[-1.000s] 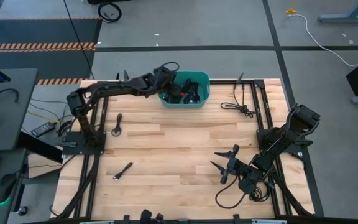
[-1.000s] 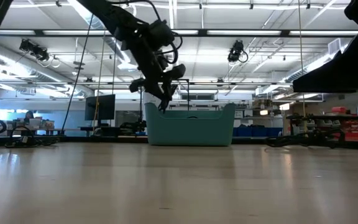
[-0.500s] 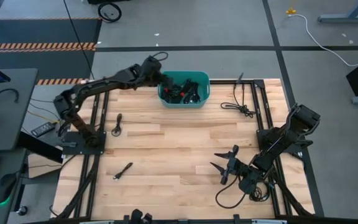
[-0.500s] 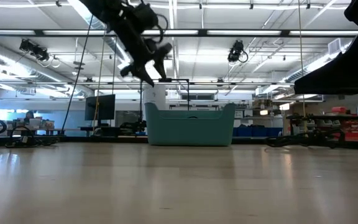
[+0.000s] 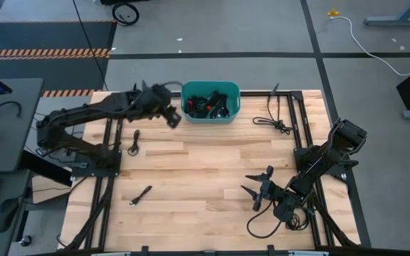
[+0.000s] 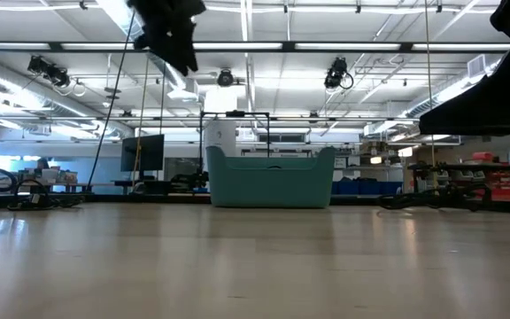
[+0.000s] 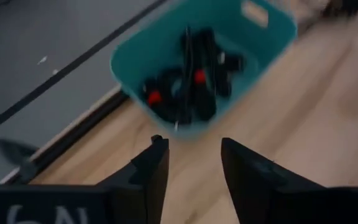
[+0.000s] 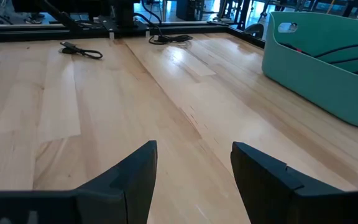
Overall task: Pick and place USB-C Cables
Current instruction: Put the black charger cable into the blue bin
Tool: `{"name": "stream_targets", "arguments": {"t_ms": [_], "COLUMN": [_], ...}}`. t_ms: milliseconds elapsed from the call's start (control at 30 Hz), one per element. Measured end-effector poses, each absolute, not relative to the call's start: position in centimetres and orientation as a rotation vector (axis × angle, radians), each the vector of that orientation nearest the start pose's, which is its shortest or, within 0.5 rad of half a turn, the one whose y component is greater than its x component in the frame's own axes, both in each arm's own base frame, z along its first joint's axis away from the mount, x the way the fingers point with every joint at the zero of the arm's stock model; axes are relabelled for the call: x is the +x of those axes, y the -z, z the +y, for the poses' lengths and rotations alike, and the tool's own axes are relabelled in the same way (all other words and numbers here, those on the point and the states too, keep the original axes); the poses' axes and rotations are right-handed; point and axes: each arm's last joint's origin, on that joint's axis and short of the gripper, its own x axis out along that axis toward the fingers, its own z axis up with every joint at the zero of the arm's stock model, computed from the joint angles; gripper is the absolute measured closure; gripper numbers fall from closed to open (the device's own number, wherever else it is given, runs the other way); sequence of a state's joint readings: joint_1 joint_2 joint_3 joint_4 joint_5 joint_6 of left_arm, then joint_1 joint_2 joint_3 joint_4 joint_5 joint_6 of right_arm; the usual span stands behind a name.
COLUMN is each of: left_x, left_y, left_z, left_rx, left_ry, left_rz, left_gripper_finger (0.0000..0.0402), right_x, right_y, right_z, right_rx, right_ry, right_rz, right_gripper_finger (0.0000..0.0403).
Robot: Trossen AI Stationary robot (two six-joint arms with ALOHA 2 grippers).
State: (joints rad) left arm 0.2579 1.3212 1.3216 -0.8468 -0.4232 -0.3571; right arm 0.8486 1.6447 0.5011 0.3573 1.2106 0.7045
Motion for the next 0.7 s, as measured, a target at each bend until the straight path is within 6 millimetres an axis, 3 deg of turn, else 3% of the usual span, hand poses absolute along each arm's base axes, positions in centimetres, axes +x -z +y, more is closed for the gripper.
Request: {"name": "stream_targets", "arguments": {"t_ms": [367, 500, 700], "left_x": [24.5, 23.7, 20.6], "left_y": [-31.5, -28.7, -24.1], "left_z": [-1.4, -5.4, -10.5], "left_rx": [-0.278, -0.32, -0.528], "left_ry": [-0.714, -0.674, -0.621], "left_rz": [1.013, 1.066, 1.248], "left_gripper_finger": [0.026, 0.026, 0.0259], "right_x": [18.6, 18.6, 18.6], "right_y": [-11.3, -11.4, -11.3], "right_z": [17.0, 17.0, 17.0], "right_rx": [0.018, 0.019, 0.012], "right_ry": [0.455, 0.455, 0.457], "right_rz": [0.257, 0.257, 0.259], "right_gripper_finger": [0.0192, 0.0192, 0.0192]}}
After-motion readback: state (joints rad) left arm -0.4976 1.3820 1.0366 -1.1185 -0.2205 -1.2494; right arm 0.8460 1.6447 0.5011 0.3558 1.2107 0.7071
